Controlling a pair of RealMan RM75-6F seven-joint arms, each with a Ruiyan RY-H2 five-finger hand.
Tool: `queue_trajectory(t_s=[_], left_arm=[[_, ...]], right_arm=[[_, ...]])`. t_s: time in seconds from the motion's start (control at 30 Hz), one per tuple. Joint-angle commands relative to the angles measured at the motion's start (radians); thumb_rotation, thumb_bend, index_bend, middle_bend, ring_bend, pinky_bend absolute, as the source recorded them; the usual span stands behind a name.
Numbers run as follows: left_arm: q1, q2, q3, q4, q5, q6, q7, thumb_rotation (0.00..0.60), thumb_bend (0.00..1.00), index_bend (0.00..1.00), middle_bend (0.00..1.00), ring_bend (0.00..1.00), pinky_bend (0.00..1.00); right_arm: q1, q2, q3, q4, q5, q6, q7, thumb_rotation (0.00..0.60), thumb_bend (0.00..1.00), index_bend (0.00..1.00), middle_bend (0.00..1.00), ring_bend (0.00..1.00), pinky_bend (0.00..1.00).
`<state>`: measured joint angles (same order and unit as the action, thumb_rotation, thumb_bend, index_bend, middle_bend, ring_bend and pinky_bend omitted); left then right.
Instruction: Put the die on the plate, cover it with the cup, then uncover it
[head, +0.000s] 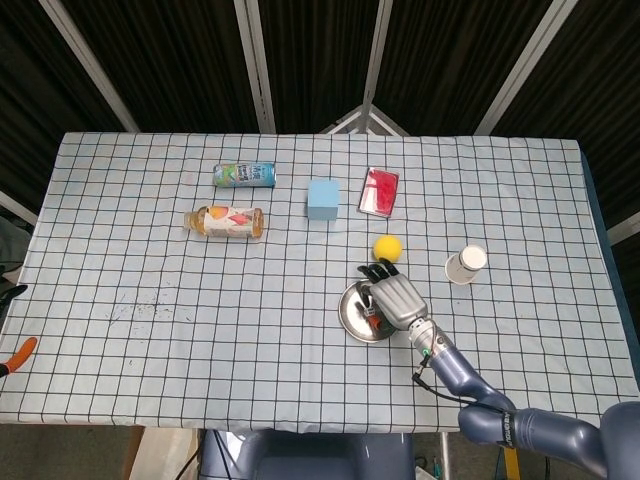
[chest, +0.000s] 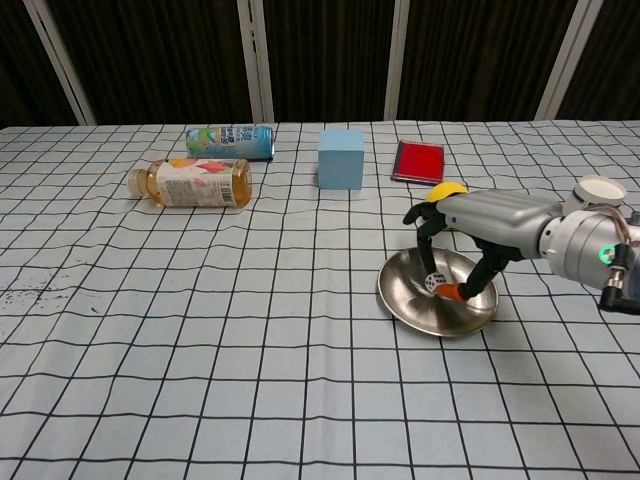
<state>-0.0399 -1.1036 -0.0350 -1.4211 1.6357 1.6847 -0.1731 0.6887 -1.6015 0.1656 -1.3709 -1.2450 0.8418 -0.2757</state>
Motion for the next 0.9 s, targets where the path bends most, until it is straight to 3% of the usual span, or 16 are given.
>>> queue_trajectory(t_s=[0.03, 0.17, 0.37, 0.63, 0.9], left_arm=[[-0.001, 0.000, 0.001, -0.001, 0.000, -0.003, 0.003, 0.600, 0.38, 0.18, 0.00, 0.00, 0.02], [-0.001, -0.001, 0.000, -0.003, -0.001, -0.003, 0.006, 0.600, 0.38, 0.18, 0.00, 0.00, 0.02], [-0.002, -0.001, -0.001, -0.003, -0.005, -0.006, 0.008, 0.600, 0.38, 0.18, 0.00, 0.00, 0.02], [0.001, -0.002, 0.003, -0.006, 0.001, -0.001, 0.015, 0.600, 0.38, 0.18, 0.00, 0.00, 0.02], [0.000, -0.002, 0.003, -0.007, 0.002, -0.003, 0.019, 0.600, 0.38, 0.18, 0.00, 0.00, 0.02]], right_arm=[[0.004, -0.004, 0.001, 0.003, 0.018, 0.003, -0.015, 0.600, 0.41, 0.48, 0.14, 0.12, 0.00], [0.007, -0.003, 0.005, 0.002, 0.046, 0.014, -0.048, 0.600, 0.31, 0.26, 0.12, 0.10, 0.00], [0.008, 0.043, -0.002, -0.060, 0.083, 0.013, -0.092, 0.600, 0.22, 0.12, 0.08, 0.05, 0.00], [-0.006, 0.116, 0.037, -0.139, 0.116, 0.108, -0.135, 0.600, 0.19, 0.06, 0.07, 0.04, 0.00], [-0.026, 0.176, 0.100, -0.064, 0.202, 0.146, -0.092, 0.600, 0.19, 0.07, 0.07, 0.04, 0.00]])
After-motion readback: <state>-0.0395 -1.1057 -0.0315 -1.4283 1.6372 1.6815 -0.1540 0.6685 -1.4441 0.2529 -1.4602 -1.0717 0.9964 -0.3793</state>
